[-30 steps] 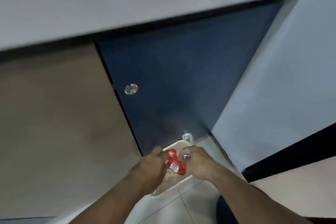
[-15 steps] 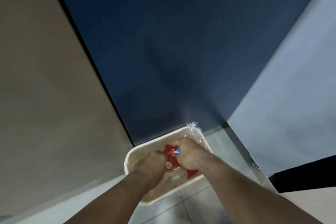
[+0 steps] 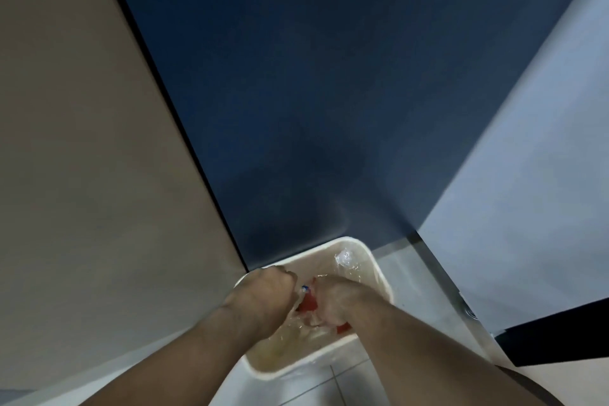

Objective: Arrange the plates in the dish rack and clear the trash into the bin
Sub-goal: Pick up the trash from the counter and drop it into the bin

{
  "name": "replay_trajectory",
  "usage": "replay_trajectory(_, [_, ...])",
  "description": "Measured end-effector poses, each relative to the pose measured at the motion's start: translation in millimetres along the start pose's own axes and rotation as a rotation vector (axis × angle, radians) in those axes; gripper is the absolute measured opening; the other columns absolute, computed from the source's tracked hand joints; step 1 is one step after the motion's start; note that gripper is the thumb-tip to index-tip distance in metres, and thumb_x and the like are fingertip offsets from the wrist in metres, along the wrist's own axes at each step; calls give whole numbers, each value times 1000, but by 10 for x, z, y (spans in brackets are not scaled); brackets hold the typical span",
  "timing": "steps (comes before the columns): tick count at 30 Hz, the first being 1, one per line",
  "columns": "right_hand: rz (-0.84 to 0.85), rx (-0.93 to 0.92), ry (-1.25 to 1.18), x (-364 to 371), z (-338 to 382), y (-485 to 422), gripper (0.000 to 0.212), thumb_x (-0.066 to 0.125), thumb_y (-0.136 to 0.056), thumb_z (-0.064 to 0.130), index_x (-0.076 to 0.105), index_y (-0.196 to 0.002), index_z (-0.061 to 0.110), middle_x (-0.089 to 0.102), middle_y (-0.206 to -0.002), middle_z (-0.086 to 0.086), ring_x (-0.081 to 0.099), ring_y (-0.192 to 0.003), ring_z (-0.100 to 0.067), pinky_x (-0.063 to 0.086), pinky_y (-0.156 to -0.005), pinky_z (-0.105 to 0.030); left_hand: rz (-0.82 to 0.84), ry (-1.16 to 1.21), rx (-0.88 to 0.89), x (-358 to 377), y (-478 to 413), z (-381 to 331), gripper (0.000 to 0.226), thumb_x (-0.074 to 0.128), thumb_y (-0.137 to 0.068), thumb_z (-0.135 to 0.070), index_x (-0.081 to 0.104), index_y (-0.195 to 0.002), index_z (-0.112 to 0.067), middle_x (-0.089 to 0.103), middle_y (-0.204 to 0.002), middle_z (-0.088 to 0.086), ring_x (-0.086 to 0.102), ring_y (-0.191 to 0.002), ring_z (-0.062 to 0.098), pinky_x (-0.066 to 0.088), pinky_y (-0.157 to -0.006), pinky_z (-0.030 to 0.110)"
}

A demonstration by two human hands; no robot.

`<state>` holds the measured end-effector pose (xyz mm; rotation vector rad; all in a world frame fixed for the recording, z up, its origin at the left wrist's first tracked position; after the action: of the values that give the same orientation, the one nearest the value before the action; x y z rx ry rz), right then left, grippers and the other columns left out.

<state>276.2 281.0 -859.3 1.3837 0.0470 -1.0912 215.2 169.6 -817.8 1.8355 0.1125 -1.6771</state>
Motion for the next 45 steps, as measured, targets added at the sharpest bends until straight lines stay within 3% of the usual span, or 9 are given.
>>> replay_trajectory(2, [10, 16, 93, 22, 70, -43, 9, 65, -90, 18, 64, -98, 13, 68, -88, -2, 60, -68, -19, 52, -65, -28, -17, -14, 10, 0, 43, 28, 16, 49, -97, -18, 57, -110, -19, 56, -111, 1, 60, -98, 20, 48, -77, 30])
replay_trajectory(5, [-20, -1, 205, 6, 178, -38, 5, 62, -90, 8, 65, -94, 11, 65, -98, -9, 65, -87, -26, 53, -79, -34, -21, -33, 14, 20, 118, 66, 20, 43, -100, -19, 59, -112, -19, 55, -113, -1, 57, -101, 19, 46, -79, 29])
replay_trajectory(10, [-14, 37, 101, -88, 123, -49, 8, 70, -80, -2, 68, -78, 5, 64, -63, -8, 57, -36, -15, 51, -41, -25, -57, 18, 2, -116, 176, 149, 28, 35, -102, -30, 59, -107, -19, 58, -110, 1, 59, -99, 21, 48, -84, 33])
replay_trajectory(15, [-196, -70, -25, -520, 142, 425, 25, 60, -88, 20, 70, -111, 18, 69, -108, -5, 68, -91, -23, 57, -85, -35, -65, 138, -49, -486, 346, 172, 33, 33, -100, -37, 60, -109, -20, 59, -111, 2, 60, -101, 24, 46, -84, 33])
replay_trajectory(21, [-258, -72, -142, -1184, 298, 1520, 34, 61, -93, 32, 60, -127, 28, 56, -127, 5, 63, -88, -13, 46, -63, -16, -97, 186, -2, -1534, 947, 141, 32, 32, -98, -41, 57, -102, -22, 62, -108, 2, 62, -97, 27, 51, -82, 37])
replay_trajectory(27, [-301, -58, -142, -1983, 653, 3044, 21, 56, -90, 37, 67, -104, 25, 67, -106, 6, 65, -93, -19, 55, -87, -38, -144, 168, 58, -2971, 1788, 27, 33, 29, -99, -42, 55, -106, -23, 60, -109, 1, 61, -98, 25, 50, -83, 38])
replay_trajectory(36, [-452, -103, -110, -3281, 1419, 5026, 30, 58, -95, 35, 64, -123, 25, 63, -125, 7, 59, -110, -13, 47, -97, -29, -325, 181, 137, -5092, 2941, 87, 35, 30, -100, -41, 57, -108, -19, 60, -110, 4, 59, -98, 25, 47, -83, 37])
replay_trajectory(40, [-554, -145, -148, -3725, 1707, 5500, 28, 58, -95, 34, 64, -120, 24, 63, -118, 7, 59, -102, -10, 45, -88, -20, -377, 217, 132, -5618, 3238, 261, 36, 31, -100, -42, 58, -102, -19, 59, -103, 2, 58, -94, 25, 46, -80, 37])
replay_trajectory(45, [-610, -144, -113, -3960, 1969, 5809, 32, 54, -97, 37, 60, -126, 25, 60, -121, 7, 58, -104, -11, 47, -93, -25, -475, 257, 115, -5971, 3487, 522, 35, 34, -99, -42, 59, -94, -19, 59, -90, -3, 57, -81, 19, 49, -76, 38])
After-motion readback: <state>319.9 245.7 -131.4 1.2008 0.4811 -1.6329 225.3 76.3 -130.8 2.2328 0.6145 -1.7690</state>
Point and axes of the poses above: each hand's wrist, its own y-axis away from the middle knuckle, its own x-axis out of the palm, z = x × y, the point moved 3 cm from there along -y, towards the middle knuckle
